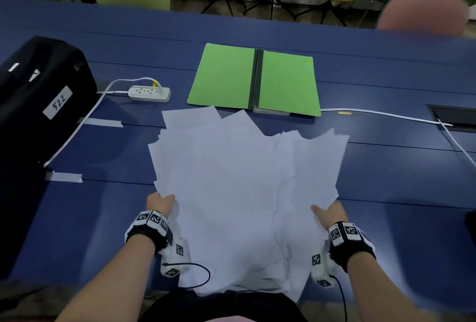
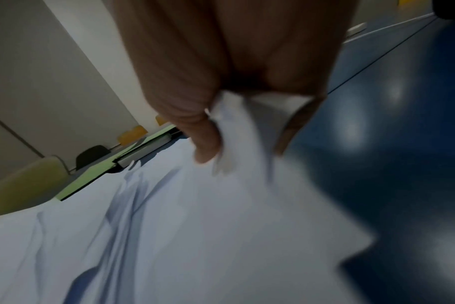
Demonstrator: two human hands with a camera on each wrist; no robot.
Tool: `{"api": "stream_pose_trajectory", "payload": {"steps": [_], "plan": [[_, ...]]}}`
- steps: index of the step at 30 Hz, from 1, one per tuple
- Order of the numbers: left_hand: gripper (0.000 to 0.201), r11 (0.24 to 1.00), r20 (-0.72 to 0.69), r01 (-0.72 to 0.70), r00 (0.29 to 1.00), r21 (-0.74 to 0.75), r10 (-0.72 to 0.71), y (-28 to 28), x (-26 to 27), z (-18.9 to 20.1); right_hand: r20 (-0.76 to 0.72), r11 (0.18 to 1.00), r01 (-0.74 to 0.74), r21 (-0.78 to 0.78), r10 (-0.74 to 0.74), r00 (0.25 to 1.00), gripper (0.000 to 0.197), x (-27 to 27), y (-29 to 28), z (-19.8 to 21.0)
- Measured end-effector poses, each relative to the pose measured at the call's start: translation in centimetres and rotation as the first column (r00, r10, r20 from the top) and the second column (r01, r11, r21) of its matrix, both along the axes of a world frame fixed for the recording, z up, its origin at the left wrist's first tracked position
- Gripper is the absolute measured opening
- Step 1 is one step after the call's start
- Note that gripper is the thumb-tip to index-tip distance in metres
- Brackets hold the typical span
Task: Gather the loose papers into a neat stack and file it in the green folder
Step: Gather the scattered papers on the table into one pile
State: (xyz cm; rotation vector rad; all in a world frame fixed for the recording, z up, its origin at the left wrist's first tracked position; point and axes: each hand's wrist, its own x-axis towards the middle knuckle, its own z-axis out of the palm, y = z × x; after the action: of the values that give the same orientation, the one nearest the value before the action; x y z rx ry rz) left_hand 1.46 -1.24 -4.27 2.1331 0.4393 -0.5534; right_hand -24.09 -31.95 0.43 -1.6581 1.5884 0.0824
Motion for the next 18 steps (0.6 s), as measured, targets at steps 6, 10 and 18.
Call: {"api": "stream_pose_trajectory", "payload": {"steps": [6, 10, 18], "plan": [[0.028, 1.0, 0.024, -0.03, 0.999, 0.01, 0.029, 0.6, 0.4, -1.0, 0.036, 0.879, 0.159, -0.449, -0.16, 0.986, 0.026, 1.4, -1.1, 5.5], [0.011, 1.0, 0.025, 0.001, 1.0, 0.027, -0.001, 0.4, 0.7, -0.5, 0.352, 0.749, 0.445, -0.491, -0.297, 0.888, 0.029, 3.3, -3.5, 10.1], [0.024, 0.98, -0.099, 0.2, 0.975, -0.004, -0.2, -1.0, 1.5, 0.5, 0.349, 0.908, 0.311, -0.281, -0.205, 0.915, 0.044, 7.5, -3.7, 8.0]]}}
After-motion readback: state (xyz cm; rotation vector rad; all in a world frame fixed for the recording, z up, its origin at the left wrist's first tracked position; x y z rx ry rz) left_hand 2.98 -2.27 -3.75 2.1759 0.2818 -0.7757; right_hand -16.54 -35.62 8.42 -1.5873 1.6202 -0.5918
